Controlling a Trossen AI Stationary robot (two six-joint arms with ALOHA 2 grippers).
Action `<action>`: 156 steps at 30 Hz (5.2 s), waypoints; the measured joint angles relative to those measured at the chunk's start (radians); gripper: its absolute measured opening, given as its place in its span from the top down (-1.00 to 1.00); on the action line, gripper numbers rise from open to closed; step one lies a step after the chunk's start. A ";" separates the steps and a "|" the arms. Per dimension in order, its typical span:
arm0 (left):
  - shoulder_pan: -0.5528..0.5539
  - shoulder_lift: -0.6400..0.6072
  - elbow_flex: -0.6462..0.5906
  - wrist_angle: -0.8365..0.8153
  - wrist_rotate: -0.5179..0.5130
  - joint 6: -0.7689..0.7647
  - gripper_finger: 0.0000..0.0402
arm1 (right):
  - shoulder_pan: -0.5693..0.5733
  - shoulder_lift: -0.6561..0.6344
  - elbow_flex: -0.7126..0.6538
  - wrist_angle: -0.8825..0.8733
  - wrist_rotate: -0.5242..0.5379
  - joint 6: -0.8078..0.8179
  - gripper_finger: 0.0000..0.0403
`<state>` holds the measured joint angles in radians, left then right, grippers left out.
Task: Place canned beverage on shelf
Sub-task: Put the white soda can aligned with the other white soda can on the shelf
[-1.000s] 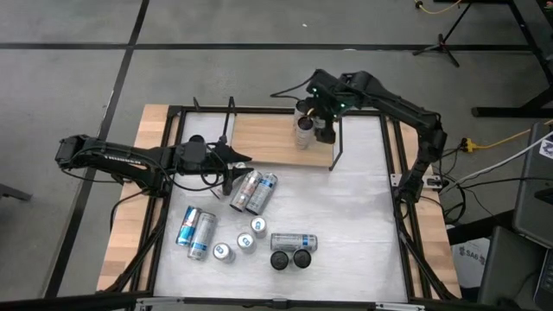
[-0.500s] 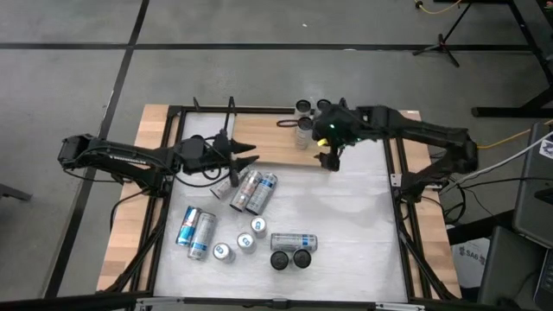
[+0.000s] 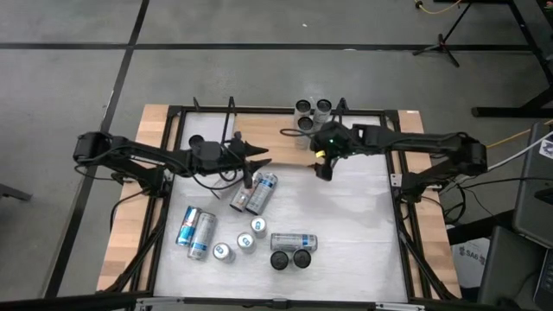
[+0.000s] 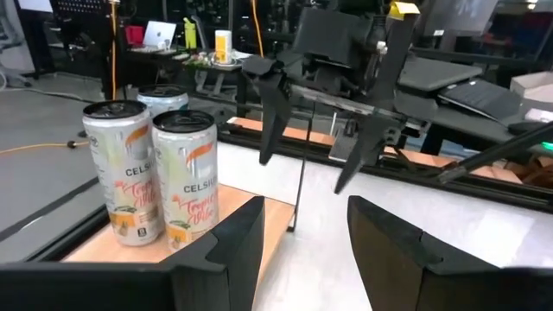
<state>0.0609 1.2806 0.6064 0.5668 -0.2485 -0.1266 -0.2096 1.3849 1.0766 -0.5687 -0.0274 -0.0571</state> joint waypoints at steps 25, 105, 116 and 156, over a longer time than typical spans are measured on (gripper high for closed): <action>0.000 0.005 0.000 0.003 0.007 -0.002 0.20 | -0.116 0.012 -0.113 0.243 0.008 -0.034 -0.80; -0.026 0.004 0.162 0.024 -0.049 -0.105 -0.36 | 0.054 -0.075 -0.112 0.280 -0.329 0.102 -0.80; -0.027 0.004 0.163 -0.088 0.137 -0.265 -0.81 | 0.055 -0.074 -0.112 0.328 -0.329 0.074 -0.80; -0.166 0.004 0.163 -0.484 0.150 -0.738 -0.82 | 0.172 0.093 -0.076 0.415 -0.122 -0.131 -0.80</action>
<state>-0.1048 1.2842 0.7696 0.0824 -0.0982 -0.8649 -0.0376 1.4776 1.0008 -0.1533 -0.1493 -0.1886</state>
